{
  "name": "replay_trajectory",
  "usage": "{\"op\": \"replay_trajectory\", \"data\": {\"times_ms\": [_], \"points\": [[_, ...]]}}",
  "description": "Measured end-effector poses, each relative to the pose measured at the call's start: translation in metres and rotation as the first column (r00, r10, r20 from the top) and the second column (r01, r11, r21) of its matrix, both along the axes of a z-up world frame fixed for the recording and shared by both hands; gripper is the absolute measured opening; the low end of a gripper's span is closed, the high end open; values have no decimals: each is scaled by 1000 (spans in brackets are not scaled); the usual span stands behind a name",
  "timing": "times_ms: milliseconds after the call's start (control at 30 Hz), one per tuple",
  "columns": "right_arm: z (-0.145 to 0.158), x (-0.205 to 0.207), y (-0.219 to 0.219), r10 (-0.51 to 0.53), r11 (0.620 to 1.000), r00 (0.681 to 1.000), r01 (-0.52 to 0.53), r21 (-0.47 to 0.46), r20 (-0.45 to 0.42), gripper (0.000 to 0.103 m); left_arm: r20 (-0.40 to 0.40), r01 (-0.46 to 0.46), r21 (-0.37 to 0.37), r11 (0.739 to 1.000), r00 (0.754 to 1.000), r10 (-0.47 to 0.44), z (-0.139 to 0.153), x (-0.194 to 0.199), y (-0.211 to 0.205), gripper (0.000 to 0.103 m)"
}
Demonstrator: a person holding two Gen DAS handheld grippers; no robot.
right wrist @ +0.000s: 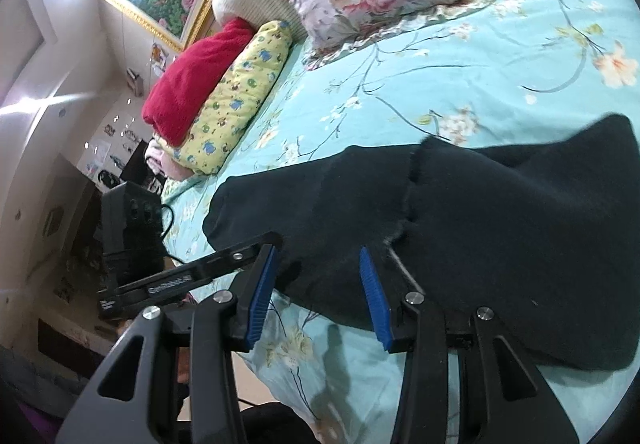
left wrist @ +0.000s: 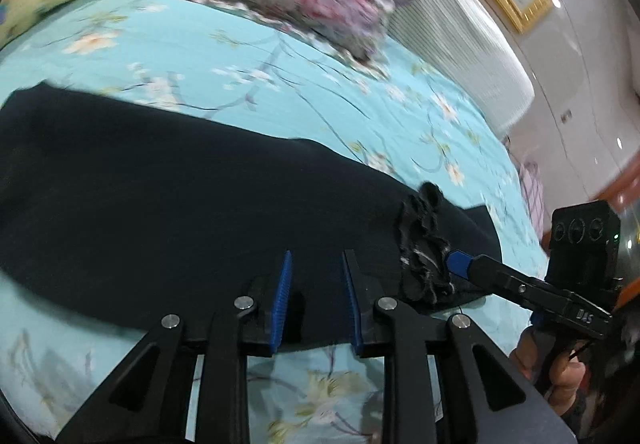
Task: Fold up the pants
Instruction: 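Open the right gripper to release the cuffs onto the pants, then grasp the folded end of the black pants with the left gripper while the right gripper grasps beside it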
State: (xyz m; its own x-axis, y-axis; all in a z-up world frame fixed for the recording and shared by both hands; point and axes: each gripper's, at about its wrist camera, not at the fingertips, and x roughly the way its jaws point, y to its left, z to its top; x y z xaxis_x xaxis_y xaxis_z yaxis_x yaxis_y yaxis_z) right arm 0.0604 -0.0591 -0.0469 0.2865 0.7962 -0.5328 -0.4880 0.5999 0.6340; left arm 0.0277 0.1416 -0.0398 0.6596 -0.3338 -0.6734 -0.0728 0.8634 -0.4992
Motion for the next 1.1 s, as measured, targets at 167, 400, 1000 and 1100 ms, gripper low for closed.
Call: {"op": "replay_trajectory", "data": {"times_ms": [167, 400, 1000, 1100], "points": [[6, 7, 28, 62, 998, 998, -62, -32, 23, 45, -2, -82, -33, 996, 997, 82, -2, -29, 34, 25], [19, 17, 76, 163, 984, 984, -156, -85, 71, 45, -1, -195, -18, 981, 981, 195, -2, -71, 75, 25], [28, 45, 195, 374, 905, 919, -332, -266, 127, 51, -58, -423, -173, 889, 906, 419, -31, -112, 165, 37], [29, 51, 212, 408, 887, 903, -357, -292, 135, 51, -66, -440, -186, 879, 898, 435, -35, -107, 170, 38]]}}
